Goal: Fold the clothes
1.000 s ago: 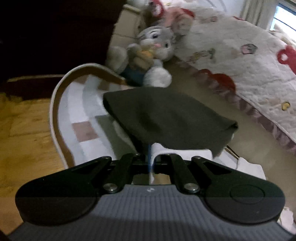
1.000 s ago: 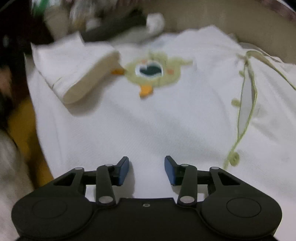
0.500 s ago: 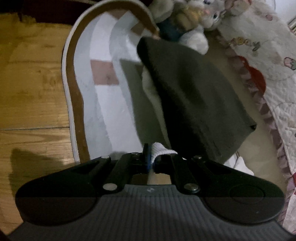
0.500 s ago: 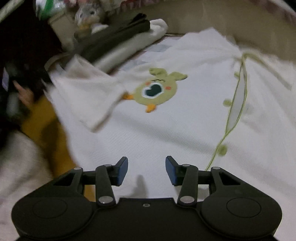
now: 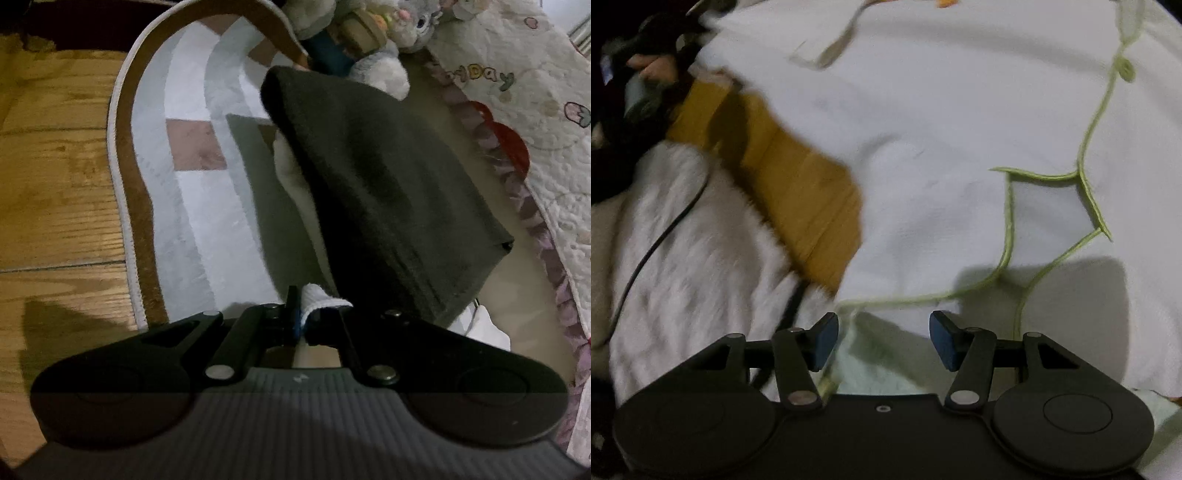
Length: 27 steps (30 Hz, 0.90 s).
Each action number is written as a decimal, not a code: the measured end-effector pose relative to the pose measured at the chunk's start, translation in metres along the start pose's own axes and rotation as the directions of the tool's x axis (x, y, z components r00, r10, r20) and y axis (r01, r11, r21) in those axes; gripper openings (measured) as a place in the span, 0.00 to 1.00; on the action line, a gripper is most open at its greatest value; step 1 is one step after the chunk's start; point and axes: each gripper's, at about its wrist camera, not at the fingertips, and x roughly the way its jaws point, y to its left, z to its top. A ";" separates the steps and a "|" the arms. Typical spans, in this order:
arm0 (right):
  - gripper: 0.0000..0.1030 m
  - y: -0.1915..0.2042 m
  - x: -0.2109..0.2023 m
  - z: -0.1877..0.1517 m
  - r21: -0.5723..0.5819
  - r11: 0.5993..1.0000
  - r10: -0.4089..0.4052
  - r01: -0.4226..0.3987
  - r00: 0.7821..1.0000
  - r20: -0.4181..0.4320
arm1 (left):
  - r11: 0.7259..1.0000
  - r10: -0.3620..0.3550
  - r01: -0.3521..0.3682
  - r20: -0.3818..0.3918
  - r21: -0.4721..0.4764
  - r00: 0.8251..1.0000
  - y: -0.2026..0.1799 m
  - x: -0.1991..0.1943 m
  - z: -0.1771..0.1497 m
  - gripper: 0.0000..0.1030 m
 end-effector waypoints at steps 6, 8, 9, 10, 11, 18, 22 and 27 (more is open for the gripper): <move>0.56 -0.006 0.008 0.004 0.067 0.993 0.083 -0.092 0.989 0.126 | 1.000 0.007 -0.007 0.004 0.016 1.000 -0.004 0.004 0.000 0.02; 0.09 -0.005 0.011 0.000 0.057 0.992 0.106 -0.113 0.988 0.115 | 0.999 0.003 -0.004 0.017 0.037 1.000 -0.008 0.003 0.001 0.02; 0.07 -0.005 0.011 -0.003 0.053 0.990 0.123 -0.129 0.986 0.110 | 0.999 -0.004 0.004 0.023 0.034 1.000 -0.007 0.000 0.003 0.02; 0.07 -0.007 0.009 -0.004 0.063 0.981 0.174 -0.181 0.979 0.110 | 0.999 -0.012 0.011 0.028 0.030 1.000 -0.006 -0.002 0.004 0.02; 0.07 -0.011 0.004 -0.006 0.083 0.963 0.247 -0.256 0.963 0.107 | 1.000 -0.015 0.014 0.021 0.016 1.000 -0.002 -0.002 0.006 0.02; 0.06 -0.021 0.008 -0.011 0.100 0.959 0.274 -0.267 0.959 -0.075 | 0.995 0.071 -0.077 -0.095 -0.057 0.993 0.021 0.017 0.013 0.02; 0.08 -0.008 0.023 -0.014 0.009 0.990 0.142 -0.142 0.984 -0.104 | 0.990 0.135 -0.140 -0.140 -0.022 0.981 0.023 0.023 0.010 0.12; 0.50 0.021 0.002 -0.009 -0.140 0.989 0.032 -0.037 0.999 -0.038 | 0.993 0.089 -0.082 -0.096 0.080 0.991 0.014 -0.013 0.008 0.32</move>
